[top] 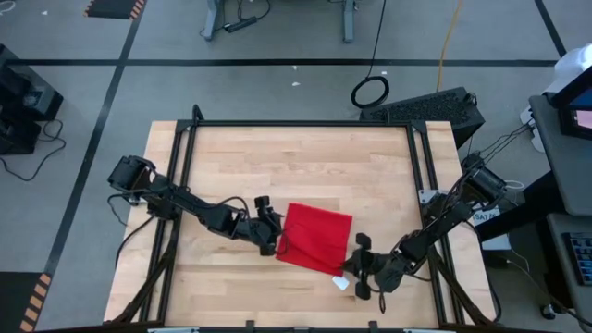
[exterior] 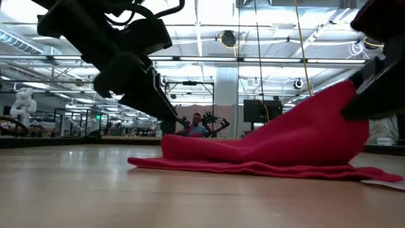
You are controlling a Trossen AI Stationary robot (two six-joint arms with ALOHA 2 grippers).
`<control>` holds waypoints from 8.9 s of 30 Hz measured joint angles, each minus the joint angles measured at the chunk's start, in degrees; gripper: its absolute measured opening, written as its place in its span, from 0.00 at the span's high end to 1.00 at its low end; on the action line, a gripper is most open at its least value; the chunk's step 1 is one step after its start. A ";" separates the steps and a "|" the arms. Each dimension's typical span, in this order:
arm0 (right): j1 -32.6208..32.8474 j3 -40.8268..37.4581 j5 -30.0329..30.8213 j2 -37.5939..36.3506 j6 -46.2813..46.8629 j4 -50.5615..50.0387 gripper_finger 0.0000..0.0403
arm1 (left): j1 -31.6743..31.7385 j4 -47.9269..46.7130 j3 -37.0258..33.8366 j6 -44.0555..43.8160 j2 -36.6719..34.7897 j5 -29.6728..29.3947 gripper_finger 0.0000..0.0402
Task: Roll napkin
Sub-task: Fold the red napkin
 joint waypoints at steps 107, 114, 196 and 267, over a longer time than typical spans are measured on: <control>-2.49 7.33 -5.42 -0.02 -8.38 -14.39 0.99 | 3.25 10.14 -0.04 12.40 7.72 24.09 0.99; -2.49 7.33 -5.51 -0.02 -10.44 -12.12 0.99 | -0.14 7.33 0.44 11.98 4.24 23.99 0.99; -3.12 7.33 -11.72 -0.02 -10.52 -6.50 0.99 | -26.96 17.30 -0.96 -18.07 12.93 -6.92 0.83; -17.96 7.29 14.86 -25.30 -33.67 -32.68 0.99 | 3.93 -3.16 0.85 24.57 -14.03 -23.96 0.98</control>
